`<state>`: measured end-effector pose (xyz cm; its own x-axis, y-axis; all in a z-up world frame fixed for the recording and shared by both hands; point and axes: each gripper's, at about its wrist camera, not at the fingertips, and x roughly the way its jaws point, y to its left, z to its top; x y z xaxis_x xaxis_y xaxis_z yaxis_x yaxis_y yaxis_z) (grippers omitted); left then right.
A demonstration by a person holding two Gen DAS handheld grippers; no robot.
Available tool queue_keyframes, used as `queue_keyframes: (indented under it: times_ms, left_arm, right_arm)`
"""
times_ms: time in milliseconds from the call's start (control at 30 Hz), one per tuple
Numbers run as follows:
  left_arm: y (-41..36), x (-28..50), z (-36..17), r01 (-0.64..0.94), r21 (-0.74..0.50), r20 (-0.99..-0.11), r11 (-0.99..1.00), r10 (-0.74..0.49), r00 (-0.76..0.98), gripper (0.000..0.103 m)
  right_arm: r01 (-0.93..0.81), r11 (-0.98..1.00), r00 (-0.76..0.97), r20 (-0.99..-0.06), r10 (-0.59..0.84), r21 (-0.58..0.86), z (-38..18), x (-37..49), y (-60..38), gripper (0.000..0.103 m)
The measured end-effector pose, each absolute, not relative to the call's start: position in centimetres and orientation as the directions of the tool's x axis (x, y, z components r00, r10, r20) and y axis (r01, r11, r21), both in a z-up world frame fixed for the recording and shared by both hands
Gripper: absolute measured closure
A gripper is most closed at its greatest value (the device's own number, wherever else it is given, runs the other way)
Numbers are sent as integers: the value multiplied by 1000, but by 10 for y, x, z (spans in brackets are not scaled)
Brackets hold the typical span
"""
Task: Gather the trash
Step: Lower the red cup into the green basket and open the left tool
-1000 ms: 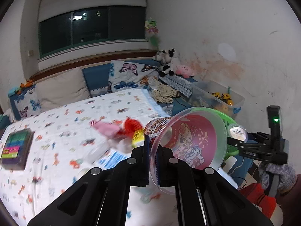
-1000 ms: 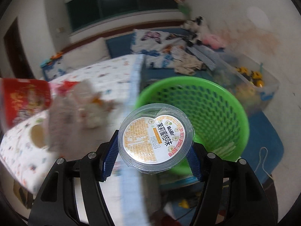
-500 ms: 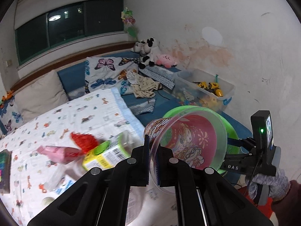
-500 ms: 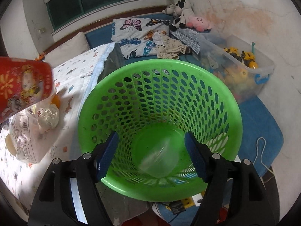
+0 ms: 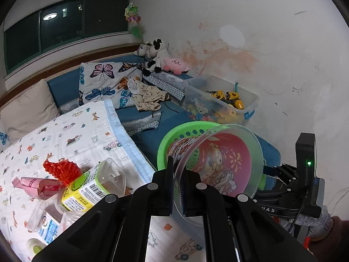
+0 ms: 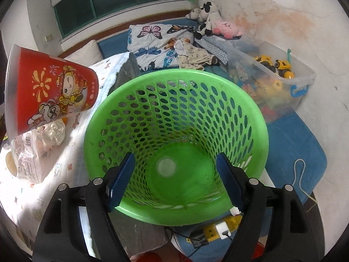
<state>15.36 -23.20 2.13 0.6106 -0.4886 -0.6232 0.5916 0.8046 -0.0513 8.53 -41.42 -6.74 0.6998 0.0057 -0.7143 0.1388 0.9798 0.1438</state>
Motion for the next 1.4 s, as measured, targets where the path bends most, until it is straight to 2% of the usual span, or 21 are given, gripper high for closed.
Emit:
queue_keyframes:
  times_ms: [267,700,800,900,933,967,1300,1400]
  left_arm:
    - [-227,148,21,640,-103,-582,761,-568,582,98]
    - [-275,181,-13,625,-105,-706,773,-501,501,97]
    - [-281,185,-20,617,-101,-725,780,-483,491,92]
    - [-279,182,-22,624,-111,-726,773,-492,480,80]
    - [-277,180,-22,621,-110,-723,776,-492,486,62]
    - [-274,178,-19,617,-108,-709,780,-495,502,50]
    - [-231,149,10,584,-92,-651,807,-492,578,50]
    - [-209,137,18,550,-68,-636,832,-461,619,50]
  right_arm:
    - [158,974,704,-710,5,164,-71,82,-422,26]
    - [179,971,713,-701,-15,162,-64,65,-425,26]
    - [182,969,719,-694,-17,165,-61,59,-426,26]
    - [182,970,725,-688,-20,164,-56,53,-425,26]
    - [183,970,728,-685,-22,163,-55,51,-424,26]
    - [183,970,730,-683,-24,162,-53,49,-424,26]
    - [151,974,751,-661,-1,170,-38,34,-400,26]
    - [123,978,763,-647,15,167,-32,30,-384,23]
